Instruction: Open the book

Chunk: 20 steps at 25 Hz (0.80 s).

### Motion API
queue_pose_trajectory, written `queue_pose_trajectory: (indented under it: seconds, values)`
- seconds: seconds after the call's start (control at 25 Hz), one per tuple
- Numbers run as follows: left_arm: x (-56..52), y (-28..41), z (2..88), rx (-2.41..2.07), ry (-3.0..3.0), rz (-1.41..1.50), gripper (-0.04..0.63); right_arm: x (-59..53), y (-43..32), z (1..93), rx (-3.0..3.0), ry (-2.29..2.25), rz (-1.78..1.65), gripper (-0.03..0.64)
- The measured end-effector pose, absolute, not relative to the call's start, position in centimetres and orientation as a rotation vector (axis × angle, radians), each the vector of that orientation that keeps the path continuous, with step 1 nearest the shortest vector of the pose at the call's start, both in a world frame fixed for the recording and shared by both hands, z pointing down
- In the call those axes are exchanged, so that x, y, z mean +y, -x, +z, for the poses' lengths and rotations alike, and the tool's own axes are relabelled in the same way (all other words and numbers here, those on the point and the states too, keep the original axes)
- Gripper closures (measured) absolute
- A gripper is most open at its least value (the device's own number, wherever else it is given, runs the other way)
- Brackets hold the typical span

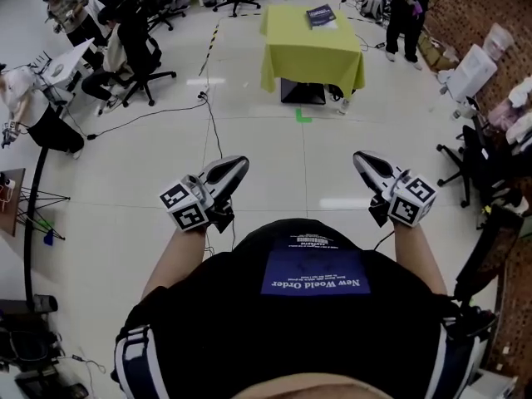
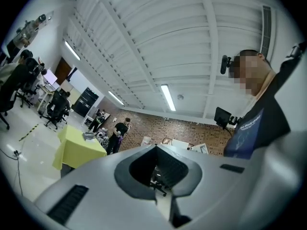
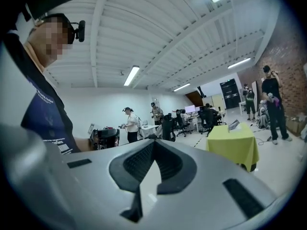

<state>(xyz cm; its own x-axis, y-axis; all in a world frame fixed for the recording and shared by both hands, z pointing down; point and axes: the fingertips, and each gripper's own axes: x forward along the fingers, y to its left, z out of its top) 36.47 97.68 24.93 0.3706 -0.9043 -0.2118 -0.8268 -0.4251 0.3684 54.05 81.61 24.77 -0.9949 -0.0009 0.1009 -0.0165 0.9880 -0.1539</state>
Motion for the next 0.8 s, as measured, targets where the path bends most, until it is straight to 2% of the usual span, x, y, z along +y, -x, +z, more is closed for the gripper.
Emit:
queue_pose_trajectory:
  seconds: [0.28, 0.6, 0.64, 0.68, 0.8]
  values:
    - [90.6, -32.6, 25.6, -1.578, -2.396, -0.569, 0.598, 72.3, -50.1, 25.6, -3.037, -0.027, 0.305, 0.629]
    - [77.1, -29.3, 21.7, -1.729, -2.376, -0.599, 0.598, 58.3, -45.6, 24.1, -3.035, 0.175, 0.239, 0.629]
    - [75.6, -28.8, 21.5, -1.754, -2.37, -0.583, 0.598, 56.8, -45.0, 23.8, -3.033, 0.21, 0.228, 0.59]
    - [74.2, -28.2, 21.4, -1.776, -2.359, -0.579, 0.598, 55.4, -44.3, 23.5, -3.032, 0.239, 0.215, 0.578]
    - [70.1, -27.1, 21.4, -1.778, -2.322, -0.632, 0.598, 51.2, -42.5, 23.6, -3.032, 0.269, 0.212, 0.575]
